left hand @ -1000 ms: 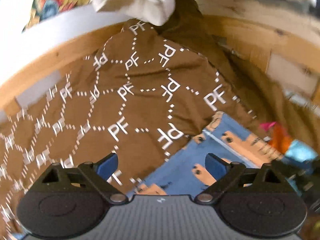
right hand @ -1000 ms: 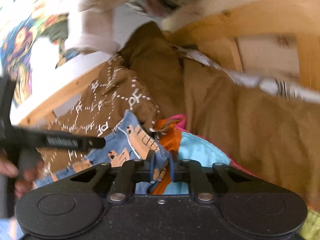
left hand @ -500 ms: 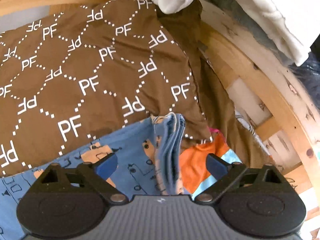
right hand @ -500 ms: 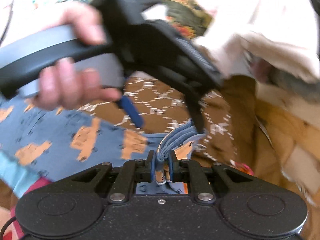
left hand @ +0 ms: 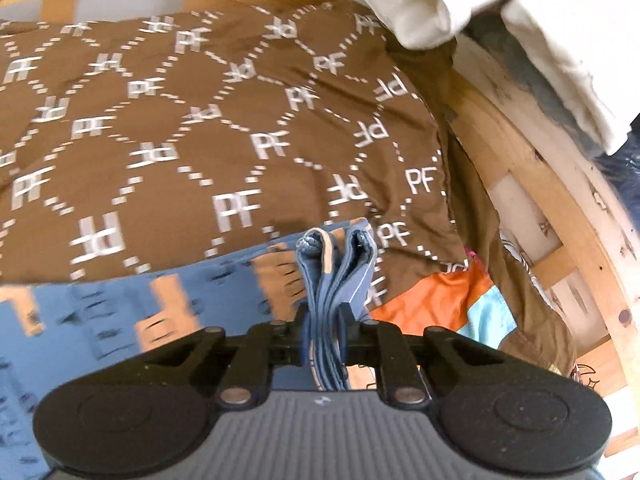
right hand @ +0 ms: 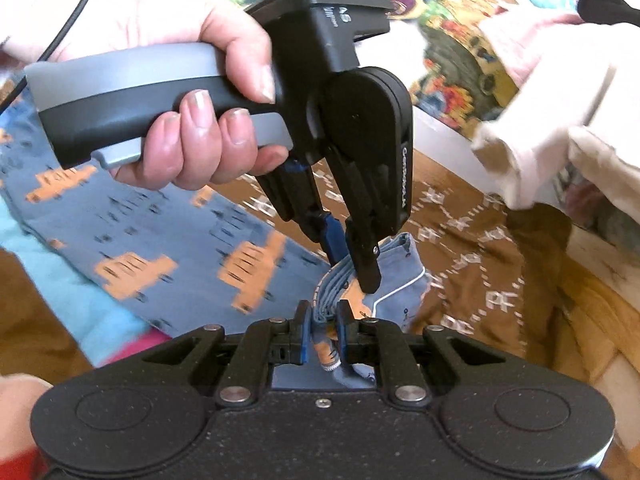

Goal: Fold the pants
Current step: 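Pinch the folded edge with the left gripper while the right gripper grasps beside it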

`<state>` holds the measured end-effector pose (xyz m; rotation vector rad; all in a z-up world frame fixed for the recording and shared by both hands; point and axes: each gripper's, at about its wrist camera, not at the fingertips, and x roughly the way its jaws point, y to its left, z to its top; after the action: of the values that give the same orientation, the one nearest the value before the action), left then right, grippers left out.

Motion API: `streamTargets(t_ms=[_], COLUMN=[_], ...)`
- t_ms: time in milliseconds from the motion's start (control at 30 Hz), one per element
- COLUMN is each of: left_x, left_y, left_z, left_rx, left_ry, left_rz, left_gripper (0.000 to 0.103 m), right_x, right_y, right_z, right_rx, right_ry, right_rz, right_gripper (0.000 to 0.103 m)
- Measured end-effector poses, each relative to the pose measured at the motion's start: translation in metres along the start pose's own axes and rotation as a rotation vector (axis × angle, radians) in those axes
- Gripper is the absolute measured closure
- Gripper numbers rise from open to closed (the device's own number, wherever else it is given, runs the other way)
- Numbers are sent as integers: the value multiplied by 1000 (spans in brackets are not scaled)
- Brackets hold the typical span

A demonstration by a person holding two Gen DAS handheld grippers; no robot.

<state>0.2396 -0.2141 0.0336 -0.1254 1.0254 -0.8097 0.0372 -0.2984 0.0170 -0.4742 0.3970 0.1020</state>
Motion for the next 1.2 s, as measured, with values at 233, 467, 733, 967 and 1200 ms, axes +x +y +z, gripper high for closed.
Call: streamTargets(t_ms=[233,467,733,967,1200], left_x=[-41,-43,-37,-35,-43], left_y=[51,93,110,105,89], left_z=[-36,-56,-64,-63,-58], left_rx=[-84,-181,-268,-281,-224], left_ry=[-33,-17,-24,-30,-54], left_rz=[53,74,73,104,154], left_gripper=[90,87,77,89,93], right_x=[-7,1,5,6,7], right_y=[38,72,76,76,75], right_z=[16,23,19,16,16], right_rx=[-41,-97,-101,-90,-67], right_ry=[-48,-29,-4,2,7], right_rz=[149,258,256,260,277], right_gripper=[89,88,75,81,90])
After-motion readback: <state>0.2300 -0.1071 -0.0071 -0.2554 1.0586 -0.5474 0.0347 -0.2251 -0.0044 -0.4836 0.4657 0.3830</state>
